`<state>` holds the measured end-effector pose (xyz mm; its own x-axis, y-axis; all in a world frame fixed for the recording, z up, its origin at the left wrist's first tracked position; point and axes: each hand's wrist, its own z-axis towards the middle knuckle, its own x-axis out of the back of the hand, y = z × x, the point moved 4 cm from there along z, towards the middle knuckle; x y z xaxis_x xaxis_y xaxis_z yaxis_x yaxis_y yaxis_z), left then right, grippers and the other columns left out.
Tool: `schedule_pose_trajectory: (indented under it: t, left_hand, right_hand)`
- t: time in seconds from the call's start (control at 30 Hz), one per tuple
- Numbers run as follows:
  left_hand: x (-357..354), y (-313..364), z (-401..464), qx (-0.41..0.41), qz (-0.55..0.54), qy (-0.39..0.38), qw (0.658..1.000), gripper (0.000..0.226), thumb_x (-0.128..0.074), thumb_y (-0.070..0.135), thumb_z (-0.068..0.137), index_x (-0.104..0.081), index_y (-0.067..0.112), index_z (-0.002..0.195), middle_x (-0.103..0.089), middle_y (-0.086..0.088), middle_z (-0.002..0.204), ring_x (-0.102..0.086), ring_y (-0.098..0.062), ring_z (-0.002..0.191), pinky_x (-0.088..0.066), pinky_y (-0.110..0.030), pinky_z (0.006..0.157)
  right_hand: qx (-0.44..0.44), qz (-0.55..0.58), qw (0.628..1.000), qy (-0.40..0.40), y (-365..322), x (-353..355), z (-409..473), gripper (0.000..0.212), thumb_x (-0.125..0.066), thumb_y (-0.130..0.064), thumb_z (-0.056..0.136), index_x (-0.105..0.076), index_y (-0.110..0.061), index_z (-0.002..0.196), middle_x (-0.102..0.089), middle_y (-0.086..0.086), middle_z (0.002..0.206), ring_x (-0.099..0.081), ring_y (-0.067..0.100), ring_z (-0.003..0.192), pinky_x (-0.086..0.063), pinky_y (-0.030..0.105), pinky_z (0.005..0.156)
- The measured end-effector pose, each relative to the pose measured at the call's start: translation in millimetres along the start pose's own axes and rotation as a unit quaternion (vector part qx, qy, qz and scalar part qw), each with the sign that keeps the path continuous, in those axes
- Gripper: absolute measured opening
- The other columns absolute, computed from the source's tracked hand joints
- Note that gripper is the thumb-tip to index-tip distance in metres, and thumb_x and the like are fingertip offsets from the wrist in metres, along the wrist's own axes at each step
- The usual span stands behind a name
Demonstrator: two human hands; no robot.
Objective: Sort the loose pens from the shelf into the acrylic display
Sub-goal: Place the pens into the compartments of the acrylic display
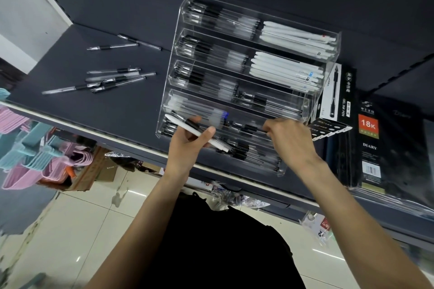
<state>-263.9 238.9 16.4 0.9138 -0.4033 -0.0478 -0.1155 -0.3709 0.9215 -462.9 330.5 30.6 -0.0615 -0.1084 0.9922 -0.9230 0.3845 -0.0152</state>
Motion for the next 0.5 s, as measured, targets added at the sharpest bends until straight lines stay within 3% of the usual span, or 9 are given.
schedule_pose_trajectory:
  t: [0.2,0.3,0.4,0.5]
  left_hand:
    - [-1,5,-2,-0.012,0.005,-0.002,1.0,0.037,-0.069,0.01,0.085,-0.053,0.0,0.116,-0.056,-0.002,0.078,-0.063,-0.001,0.066,-0.05,-0.012,0.063]
    - [-1,7,-3,-0.019,0.004,-0.01,1.0,0.032,-0.067,0.01,0.087,-0.054,-0.004,0.113,-0.059,-0.005,0.08,-0.064,-0.003,0.067,-0.05,-0.013,0.064]
    - [-5,9,-5,-0.027,0.0,-0.021,0.999,0.027,-0.066,0.01,0.088,-0.055,-0.001,0.11,-0.062,0.0,0.08,-0.064,-0.003,0.068,-0.05,-0.014,0.063]
    - [-12,12,-6,-0.036,-0.002,-0.043,0.998,0.025,-0.066,0.009,0.086,-0.055,0.008,0.109,-0.067,0.004,0.078,-0.067,-0.007,0.072,-0.054,-0.019,0.066]
  right_hand:
    - [0.01,0.018,0.999,-0.04,-1,-5,7,0.03,-0.056,-0.004,0.092,-0.069,-0.024,0.112,-0.066,0.001,0.111,-0.064,0.022,0.1,-0.053,0.035,0.082]
    - [0.019,-0.023,0.999,-0.013,-6,10,0,0.027,-0.055,-0.01,0.094,-0.067,-0.025,0.114,-0.066,-0.003,0.109,-0.065,0.021,0.097,-0.054,0.037,0.081]
    - [0.035,0.19,0.98,0.043,-28,37,-15,0.022,-0.056,-0.033,0.094,-0.067,-0.025,0.111,-0.068,-0.01,0.103,-0.066,0.008,0.088,-0.053,0.024,0.079]
    - [0.03,0.403,0.914,-0.04,-56,43,-21,0.023,-0.069,-0.037,0.081,-0.069,-0.027,0.102,-0.069,-0.015,0.091,-0.063,-0.005,0.078,-0.047,0.008,0.071]
